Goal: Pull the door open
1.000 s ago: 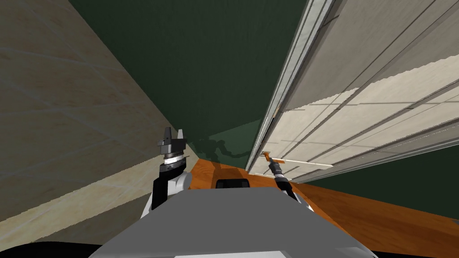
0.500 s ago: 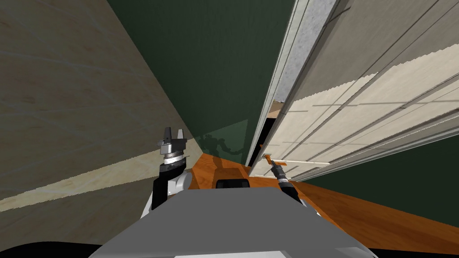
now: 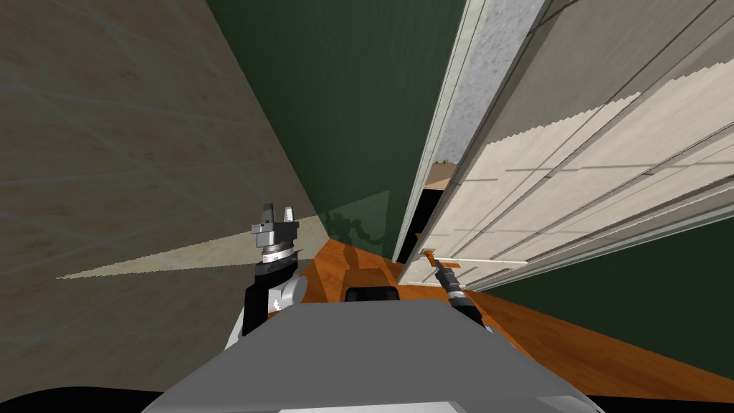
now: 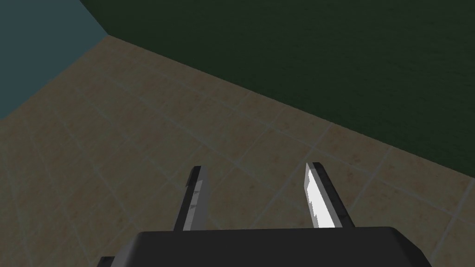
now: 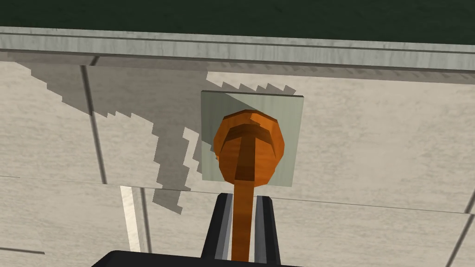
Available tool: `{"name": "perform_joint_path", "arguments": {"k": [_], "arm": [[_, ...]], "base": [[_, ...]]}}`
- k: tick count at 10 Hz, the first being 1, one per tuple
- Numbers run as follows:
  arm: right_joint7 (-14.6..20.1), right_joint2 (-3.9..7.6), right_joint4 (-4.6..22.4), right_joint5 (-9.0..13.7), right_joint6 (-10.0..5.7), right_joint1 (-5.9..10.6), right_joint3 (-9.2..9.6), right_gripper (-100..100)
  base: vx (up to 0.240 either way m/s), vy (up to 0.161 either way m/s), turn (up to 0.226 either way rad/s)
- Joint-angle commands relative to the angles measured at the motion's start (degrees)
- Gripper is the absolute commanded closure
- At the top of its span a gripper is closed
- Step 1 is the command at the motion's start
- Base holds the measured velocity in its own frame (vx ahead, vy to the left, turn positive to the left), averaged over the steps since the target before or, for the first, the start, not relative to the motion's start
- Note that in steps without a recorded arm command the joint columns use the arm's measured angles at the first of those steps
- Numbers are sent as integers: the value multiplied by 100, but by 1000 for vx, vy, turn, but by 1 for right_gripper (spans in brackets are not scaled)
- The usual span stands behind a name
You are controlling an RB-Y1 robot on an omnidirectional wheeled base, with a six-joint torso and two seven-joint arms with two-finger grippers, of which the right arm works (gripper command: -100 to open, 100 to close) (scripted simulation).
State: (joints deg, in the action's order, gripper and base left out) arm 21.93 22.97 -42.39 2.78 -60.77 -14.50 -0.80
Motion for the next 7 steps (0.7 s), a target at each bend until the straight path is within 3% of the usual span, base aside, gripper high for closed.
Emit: {"name": "perform_joint_path", "arguments": {"k": [1, 3, 6, 7], "arm": [[59, 70, 113, -9, -171, -41, 11, 100], [145, 155, 198, -37, -404, -139, 56, 100], [205, 214, 256, -56, -567, -207, 87, 100], [178, 166, 244, -72, -504, -166, 114, 100]], "base": [[-191, -32, 143], [-188, -57, 182], [-189, -53, 109], [-66, 3, 7]]}}
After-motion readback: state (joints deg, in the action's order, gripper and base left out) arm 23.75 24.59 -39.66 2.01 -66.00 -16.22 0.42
